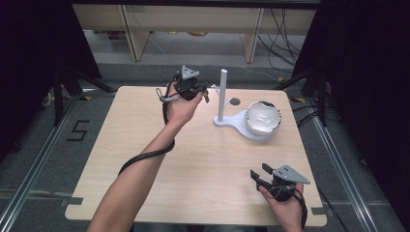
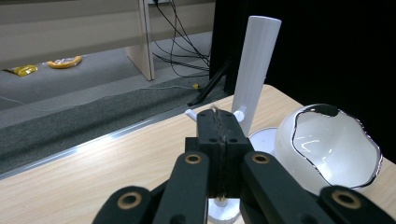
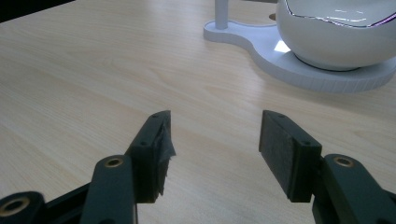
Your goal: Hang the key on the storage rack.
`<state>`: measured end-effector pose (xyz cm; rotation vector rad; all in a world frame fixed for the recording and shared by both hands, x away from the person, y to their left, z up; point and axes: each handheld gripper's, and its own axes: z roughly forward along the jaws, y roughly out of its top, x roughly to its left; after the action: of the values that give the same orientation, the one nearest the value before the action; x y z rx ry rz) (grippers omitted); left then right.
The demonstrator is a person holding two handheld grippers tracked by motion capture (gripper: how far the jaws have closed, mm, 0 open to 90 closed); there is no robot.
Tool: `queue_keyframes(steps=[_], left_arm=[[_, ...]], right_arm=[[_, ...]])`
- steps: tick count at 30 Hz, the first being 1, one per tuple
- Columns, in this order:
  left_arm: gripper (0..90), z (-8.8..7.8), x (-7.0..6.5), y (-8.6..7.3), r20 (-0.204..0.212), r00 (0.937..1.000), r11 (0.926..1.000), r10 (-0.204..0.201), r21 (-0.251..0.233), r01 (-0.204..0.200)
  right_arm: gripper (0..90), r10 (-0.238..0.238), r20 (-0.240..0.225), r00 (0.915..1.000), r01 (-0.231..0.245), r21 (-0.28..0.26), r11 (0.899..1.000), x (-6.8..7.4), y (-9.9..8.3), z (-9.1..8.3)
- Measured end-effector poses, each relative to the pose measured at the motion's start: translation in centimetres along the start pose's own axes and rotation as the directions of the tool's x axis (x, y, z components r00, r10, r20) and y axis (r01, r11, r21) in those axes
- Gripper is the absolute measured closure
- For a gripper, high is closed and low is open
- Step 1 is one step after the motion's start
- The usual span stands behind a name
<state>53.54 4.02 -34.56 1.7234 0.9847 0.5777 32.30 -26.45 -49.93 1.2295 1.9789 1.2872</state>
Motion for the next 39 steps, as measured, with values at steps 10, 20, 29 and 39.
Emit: queue_keyframes(steps=[10,20,29,39], left_arm=[[89.4,0.5,-0.8,0.5,0.005,0.9999,0.9999,0.010,-0.013,-0.010],[89.3,0.7,-1.4,0.7,0.000,0.9999,0.9996,0.016,-0.024,-0.016],[89.2,0.9,-1.9,0.8,-0.016,0.9995,0.9994,0.027,-0.022,-0.027],[88.6,1.1,-2.8,1.0,-0.030,0.9981,0.9984,0.054,-0.016,-0.055]], right_arm=[[44.6,-0.022,0.019,0.9996,0.022,-0.014,1.000,-0.2,0.0,0.0],[44.3,-0.023,0.019,0.9996,0.023,-0.013,1.000,-0.3,0.0,0.0],[44.1,-0.007,0.013,0.9999,0.007,-0.007,1.000,-0.3,0.0,0.1],[43.6,-0.009,0.018,0.9998,0.008,0.004,1.000,-0.3,-0.1,0.2]])
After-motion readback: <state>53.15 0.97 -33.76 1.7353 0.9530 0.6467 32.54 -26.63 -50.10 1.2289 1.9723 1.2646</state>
